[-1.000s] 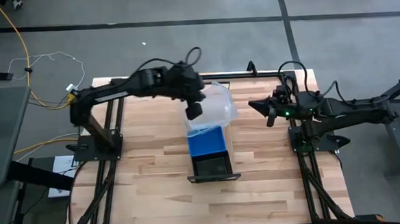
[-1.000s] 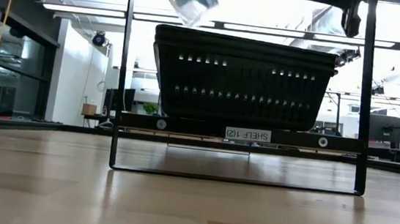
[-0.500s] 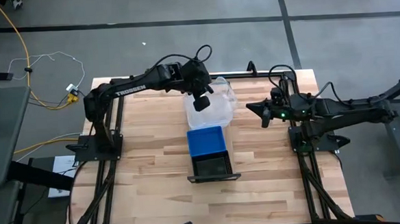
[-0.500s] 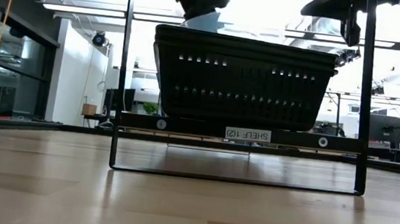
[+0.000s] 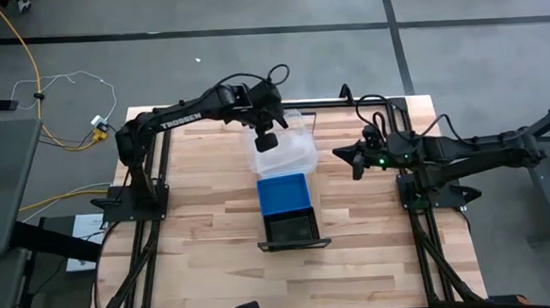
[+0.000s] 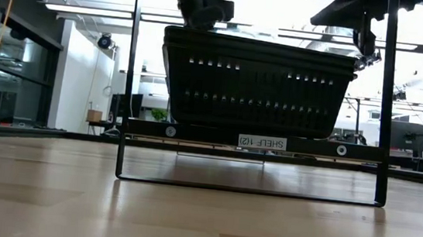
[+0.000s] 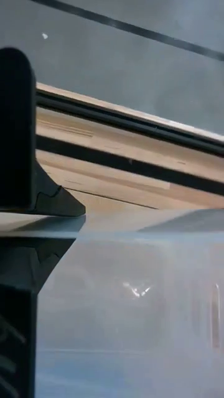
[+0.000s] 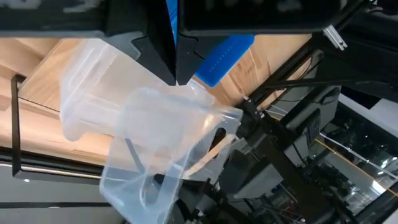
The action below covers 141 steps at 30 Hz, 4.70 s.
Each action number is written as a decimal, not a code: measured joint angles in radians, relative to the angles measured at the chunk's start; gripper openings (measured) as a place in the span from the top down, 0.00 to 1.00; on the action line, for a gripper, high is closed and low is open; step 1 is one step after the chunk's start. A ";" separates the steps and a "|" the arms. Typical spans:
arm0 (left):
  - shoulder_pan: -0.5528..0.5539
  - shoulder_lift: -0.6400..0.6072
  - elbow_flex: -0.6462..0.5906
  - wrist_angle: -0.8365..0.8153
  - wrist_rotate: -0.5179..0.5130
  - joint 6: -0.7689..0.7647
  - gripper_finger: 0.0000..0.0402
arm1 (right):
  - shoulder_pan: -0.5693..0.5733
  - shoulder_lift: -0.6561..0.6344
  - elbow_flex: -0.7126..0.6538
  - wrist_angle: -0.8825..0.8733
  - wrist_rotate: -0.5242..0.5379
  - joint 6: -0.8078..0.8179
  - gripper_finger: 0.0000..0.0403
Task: Stack baskets on shelf by color
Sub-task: Stack the transparent bin on top of the other transparent bin on the shelf
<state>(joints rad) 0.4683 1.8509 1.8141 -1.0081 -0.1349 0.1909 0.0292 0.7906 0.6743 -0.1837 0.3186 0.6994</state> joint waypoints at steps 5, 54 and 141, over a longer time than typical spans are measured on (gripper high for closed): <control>0.000 0.004 0.000 0.000 0.019 0.008 1.00 | 0.000 0.002 0.000 0.000 0.000 0.004 1.00; -0.092 -0.001 0.138 -0.027 0.164 0.026 0.88 | 0.000 0.095 -0.001 0.079 -0.038 0.027 1.00; -0.438 -1.023 -0.819 0.787 -0.146 -0.528 1.00 | -0.156 0.642 0.521 -0.487 0.016 0.340 1.00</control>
<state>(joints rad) 0.0299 0.8276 0.9951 -0.2216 -0.2804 -0.3374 -0.1269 1.4330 1.1957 -0.6712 0.3346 1.0399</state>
